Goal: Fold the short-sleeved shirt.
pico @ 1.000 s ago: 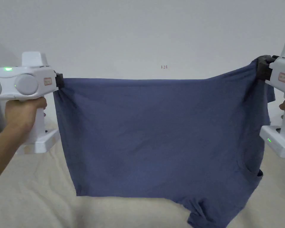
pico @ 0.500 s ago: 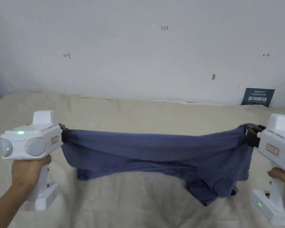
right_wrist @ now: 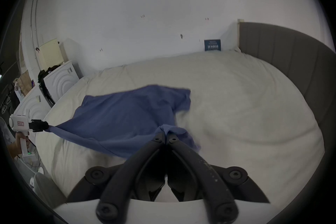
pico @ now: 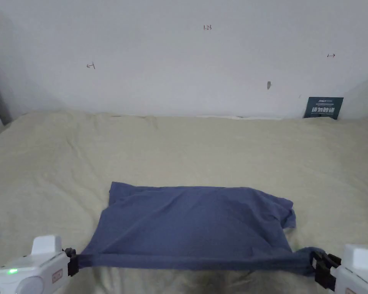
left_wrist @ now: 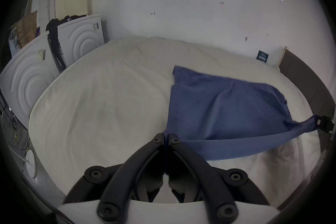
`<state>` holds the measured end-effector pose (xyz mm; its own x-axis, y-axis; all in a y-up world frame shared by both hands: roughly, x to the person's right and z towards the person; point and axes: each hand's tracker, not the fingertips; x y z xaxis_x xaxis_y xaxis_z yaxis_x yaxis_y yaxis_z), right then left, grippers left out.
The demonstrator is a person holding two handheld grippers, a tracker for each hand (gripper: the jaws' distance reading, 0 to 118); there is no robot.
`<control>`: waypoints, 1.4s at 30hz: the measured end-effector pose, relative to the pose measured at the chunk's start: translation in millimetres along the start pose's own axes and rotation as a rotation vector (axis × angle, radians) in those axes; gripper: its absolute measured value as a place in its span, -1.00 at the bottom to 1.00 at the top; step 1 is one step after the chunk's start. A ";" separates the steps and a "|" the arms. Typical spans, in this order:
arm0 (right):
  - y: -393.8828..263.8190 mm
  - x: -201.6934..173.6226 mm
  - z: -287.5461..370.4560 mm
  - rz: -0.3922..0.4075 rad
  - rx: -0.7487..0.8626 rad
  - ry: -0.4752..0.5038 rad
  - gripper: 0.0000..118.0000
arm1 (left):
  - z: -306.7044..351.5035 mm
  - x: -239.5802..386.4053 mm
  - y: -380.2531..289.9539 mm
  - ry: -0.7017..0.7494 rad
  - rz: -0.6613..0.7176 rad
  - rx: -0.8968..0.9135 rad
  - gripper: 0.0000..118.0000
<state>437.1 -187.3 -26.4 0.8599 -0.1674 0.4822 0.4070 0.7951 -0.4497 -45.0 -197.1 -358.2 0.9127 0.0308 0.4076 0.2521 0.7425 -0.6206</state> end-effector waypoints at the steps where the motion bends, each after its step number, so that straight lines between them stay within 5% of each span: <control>1: -10.3 0.8 7.1 -0.004 -0.010 -0.004 -0.97 | 6.3 -1.2 -13.0 0.001 -0.001 -0.013 -0.95; 11: -103.7 11.6 46.3 -0.037 -0.225 -0.049 -0.97 | 41.5 -9.7 -111.8 0.041 -0.021 -0.140 -0.95; 20: -136.4 7.2 28.5 -0.102 -0.310 -0.118 -0.93 | 28.1 -3.6 -127.0 0.092 -0.024 -0.189 -0.89; 21: -133.5 5.0 31.2 -0.102 -0.305 -0.126 -0.79 | 32.6 -2.8 -124.4 0.091 -0.024 -0.189 -0.74; 23: -120.7 -2.9 39.2 -0.070 -0.276 -0.160 0.16 | 40.1 -1.2 -115.3 0.098 0.002 -0.188 0.19; 25: -97.0 -12.9 51.0 -0.061 -0.213 -0.178 0.80 | 50.7 -0.7 -100.7 0.059 0.065 -0.158 0.99; 34: 29.8 -70.9 112.4 0.065 0.264 -0.150 0.81 | 132.2 42.2 -6.6 -0.014 0.032 0.309 0.92; 37: 45.2 -89.5 128.3 0.102 0.367 -0.158 0.77 | 152.9 57.8 8.8 -0.026 -0.011 0.434 0.59; 40: 50.4 -102.4 137.7 0.153 0.423 -0.174 0.30 | 167.0 70.7 16.5 -0.024 -0.012 0.499 0.10; 42: 49.7 -109.3 141.4 0.166 0.455 -0.201 0.20 | 171.0 76.1 17.3 -0.052 -0.023 0.553 -0.01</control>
<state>319.8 -47.0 4.9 0.8073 0.0617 0.5869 0.0570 0.9817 -0.1816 -26.1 -67.5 -223.4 0.8885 0.0332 0.4576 0.0521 0.9836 -0.1725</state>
